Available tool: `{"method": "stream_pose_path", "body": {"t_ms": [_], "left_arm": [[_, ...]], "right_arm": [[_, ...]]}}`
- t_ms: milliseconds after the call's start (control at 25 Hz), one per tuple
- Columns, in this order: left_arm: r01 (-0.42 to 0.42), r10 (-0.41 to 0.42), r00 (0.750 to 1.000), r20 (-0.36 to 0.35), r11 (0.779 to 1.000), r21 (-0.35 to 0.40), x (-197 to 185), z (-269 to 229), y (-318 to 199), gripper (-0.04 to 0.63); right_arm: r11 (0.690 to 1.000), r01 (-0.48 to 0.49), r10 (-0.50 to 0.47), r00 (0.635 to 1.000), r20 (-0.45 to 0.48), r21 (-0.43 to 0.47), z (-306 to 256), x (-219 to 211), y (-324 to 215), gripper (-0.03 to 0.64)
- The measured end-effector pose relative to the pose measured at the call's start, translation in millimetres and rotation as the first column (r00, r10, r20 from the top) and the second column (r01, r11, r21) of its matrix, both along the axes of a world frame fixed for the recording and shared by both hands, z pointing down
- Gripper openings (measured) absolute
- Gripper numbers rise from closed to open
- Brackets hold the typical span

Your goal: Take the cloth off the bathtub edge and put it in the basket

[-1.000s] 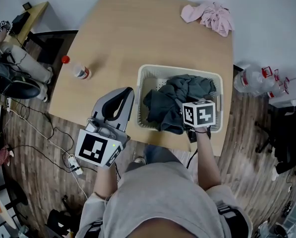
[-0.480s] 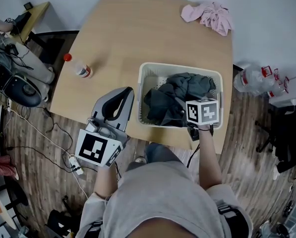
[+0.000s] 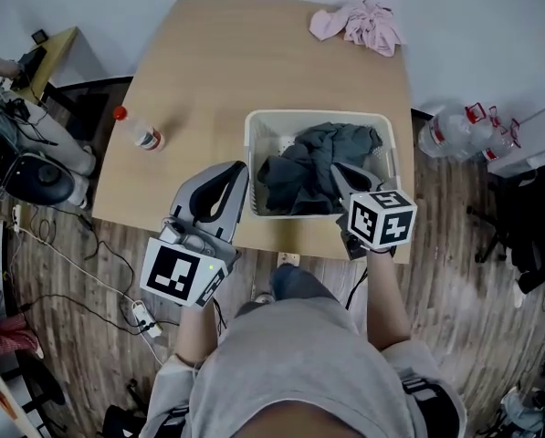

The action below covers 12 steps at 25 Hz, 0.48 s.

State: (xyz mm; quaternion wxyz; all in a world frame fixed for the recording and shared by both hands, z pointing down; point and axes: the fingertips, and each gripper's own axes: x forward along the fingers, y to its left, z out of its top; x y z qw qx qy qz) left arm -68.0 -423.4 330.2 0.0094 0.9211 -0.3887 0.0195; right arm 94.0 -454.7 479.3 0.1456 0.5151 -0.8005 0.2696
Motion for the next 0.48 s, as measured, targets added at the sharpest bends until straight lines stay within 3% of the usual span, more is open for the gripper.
{"method": "stream_pose_path", "body": {"t_ms": [280,480], "left_arm": [[-0.062,0.062,0.998,-0.001,0.998,0.03,3.9,-6.9,37.7,0.0],[-0.101,0.102,0.995,-0.006,0.993,0.057,5.2,-13.8,68.0,0.0]], "right_arm": [[0.983,-0.028,0.021,0.999,0.039,0.184,-50.3,-8.7,45.2,0.009],[0.963,-0.054,0.045,0.998,0.038,0.265,-77.5,-13.3,82.5,0.009]]}}
